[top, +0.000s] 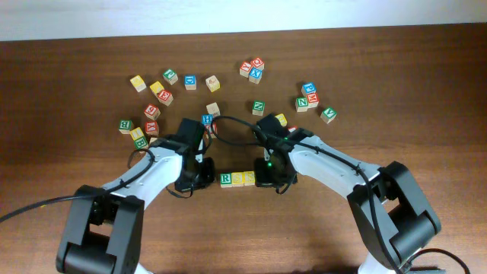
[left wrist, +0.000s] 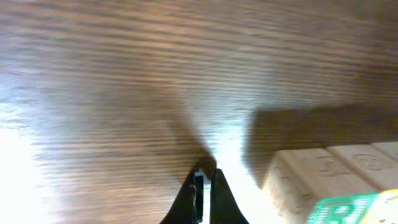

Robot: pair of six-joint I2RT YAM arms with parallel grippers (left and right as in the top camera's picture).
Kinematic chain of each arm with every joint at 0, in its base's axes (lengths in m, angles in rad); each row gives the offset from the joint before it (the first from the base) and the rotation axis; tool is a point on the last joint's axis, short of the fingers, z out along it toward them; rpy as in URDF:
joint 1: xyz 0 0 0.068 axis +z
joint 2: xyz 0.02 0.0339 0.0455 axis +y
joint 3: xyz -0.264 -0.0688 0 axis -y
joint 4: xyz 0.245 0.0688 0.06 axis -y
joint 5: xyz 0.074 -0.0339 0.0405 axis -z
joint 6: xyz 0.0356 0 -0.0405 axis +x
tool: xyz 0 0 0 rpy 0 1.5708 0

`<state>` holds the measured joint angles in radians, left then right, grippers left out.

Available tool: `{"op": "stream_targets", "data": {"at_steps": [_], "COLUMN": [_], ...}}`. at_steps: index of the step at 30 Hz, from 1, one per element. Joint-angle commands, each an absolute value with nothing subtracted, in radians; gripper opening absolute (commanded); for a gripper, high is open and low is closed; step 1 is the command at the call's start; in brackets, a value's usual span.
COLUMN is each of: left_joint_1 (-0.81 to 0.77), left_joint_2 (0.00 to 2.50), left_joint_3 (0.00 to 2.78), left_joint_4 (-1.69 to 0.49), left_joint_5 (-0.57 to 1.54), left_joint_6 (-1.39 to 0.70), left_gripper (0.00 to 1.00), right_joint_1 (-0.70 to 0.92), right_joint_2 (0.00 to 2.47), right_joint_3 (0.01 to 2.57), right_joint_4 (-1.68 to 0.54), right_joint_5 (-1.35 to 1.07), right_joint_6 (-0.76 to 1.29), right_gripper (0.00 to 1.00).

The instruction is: Spell out RSS

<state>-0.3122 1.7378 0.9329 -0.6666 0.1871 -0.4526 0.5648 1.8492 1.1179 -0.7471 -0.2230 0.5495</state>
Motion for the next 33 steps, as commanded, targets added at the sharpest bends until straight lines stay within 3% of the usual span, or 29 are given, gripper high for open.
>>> {"op": "stream_targets", "data": {"at_steps": [1,7,10,11,12,14,15,16,19,20,21,27,33], "left_joint_1": [-0.26,-0.218,-0.218,-0.218,-0.218,-0.218,-0.218,-0.218,-0.218,-0.218,-0.218,-0.218,-0.218], "left_joint_2": [1.66,1.351,1.166,1.113,1.07,1.005,0.982,0.959,0.931,0.93,0.93,0.93,0.93], "left_joint_3": [0.949,0.96,0.96,0.96,0.96,0.96,0.96,0.96,0.96,0.96,0.96,0.96,0.96], "left_joint_4": [-0.702,-0.802,-0.868,-0.889,-0.907,-0.936,-0.949,-0.964,-0.978,-0.979,-0.979,-0.979,-0.979], "left_joint_5": [0.148,0.094,0.046,0.036,0.032,0.033,0.033,0.033,0.033,0.033,0.033,0.033,0.033], "left_joint_6": [-0.438,-0.387,-0.387,-0.387,-0.387,-0.387,-0.387,-0.387,-0.387,-0.387,-0.387,-0.387,-0.387], "left_gripper": [0.0,0.0,0.02,0.11,0.29,0.82,0.99,0.99,0.99,0.99,0.99,0.99,0.99], "right_joint_1": [0.54,0.535,0.537,0.537,0.538,0.54,0.545,0.551,0.57,0.574,0.576,0.576,0.576], "right_joint_2": [1.824,1.641,1.457,1.383,1.298,1.17,1.114,1.052,0.897,0.839,0.801,0.638,0.627], "right_joint_3": [1.172,1.192,1.192,1.192,1.192,1.189,1.187,1.184,1.17,1.167,1.164,1.161,1.161], "right_joint_4": [-0.814,-0.955,-1.069,-1.114,-1.167,-1.24,-1.271,-1.305,-1.362,-1.375,-1.384,-1.406,-1.407], "right_joint_5": [-0.136,-0.113,-0.084,-0.078,-0.066,-0.044,-0.028,-0.005,0.013,0.012,0.012,0.012,0.012], "right_joint_6": [0.546,0.524,0.525,0.525,0.533,0.533,0.541,0.566,0.605,0.616,0.616,0.615,0.615], "right_gripper": [0.04,0.04,0.11,0.16,0.21,0.4,0.52,0.58,0.61,0.77,0.98,0.98,0.98]}}
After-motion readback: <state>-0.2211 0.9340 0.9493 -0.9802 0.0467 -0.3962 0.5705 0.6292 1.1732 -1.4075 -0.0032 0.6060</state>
